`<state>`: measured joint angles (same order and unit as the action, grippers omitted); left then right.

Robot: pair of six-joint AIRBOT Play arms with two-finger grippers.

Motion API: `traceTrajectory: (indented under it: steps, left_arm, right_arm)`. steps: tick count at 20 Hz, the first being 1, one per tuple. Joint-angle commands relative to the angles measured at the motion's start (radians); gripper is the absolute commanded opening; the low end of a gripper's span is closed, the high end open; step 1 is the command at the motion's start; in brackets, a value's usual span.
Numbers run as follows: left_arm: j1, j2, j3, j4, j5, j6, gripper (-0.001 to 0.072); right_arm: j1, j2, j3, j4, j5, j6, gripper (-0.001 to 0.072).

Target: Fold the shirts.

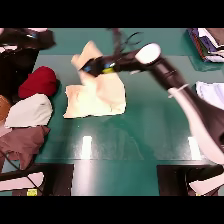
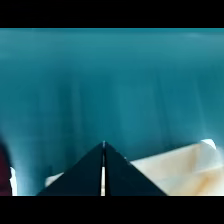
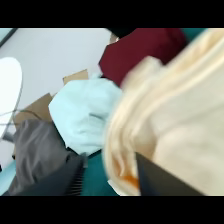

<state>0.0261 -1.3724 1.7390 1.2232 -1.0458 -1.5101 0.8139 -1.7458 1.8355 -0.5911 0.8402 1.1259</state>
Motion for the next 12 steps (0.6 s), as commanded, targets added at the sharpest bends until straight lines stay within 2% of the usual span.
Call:
traceTrajectory:
  steps: [1, 2, 5, 6, 9, 12]
  left_arm:
    - [0.085, 0.089, 0.002, 0.033, -0.039, 0.000, 0.0027]
    - [0.085, 0.092, 0.002, 0.040, -0.053, 0.000, 0.0027]
    - [0.084, 0.091, -0.001, 0.037, -0.093, 0.000, 0.0027]
    - [0.084, 0.090, -0.001, 0.037, -0.101, 0.000, 0.0027]
    - [0.084, 0.090, -0.001, 0.032, -0.117, 0.000, 0.0027]
    - [0.080, 0.089, -0.001, 0.026, -0.115, 0.000, 0.0027]
  right_arm:
    - [0.097, -0.124, 0.111, -0.014, 0.017, -0.069, 0.0503]
    - [0.084, -0.133, 0.140, -0.031, 0.072, -0.065, 0.0502]
    - [-0.008, -0.096, 0.124, -0.172, 0.214, 0.075, 0.0490]
    - [-0.051, -0.068, 0.079, -0.215, 0.245, 0.092, 0.0449]
    - [-0.209, 0.029, -0.148, -0.259, 0.299, 0.127, 0.0450]
    - [-0.376, 0.100, -0.406, -0.245, 0.270, 0.188, 0.0458]
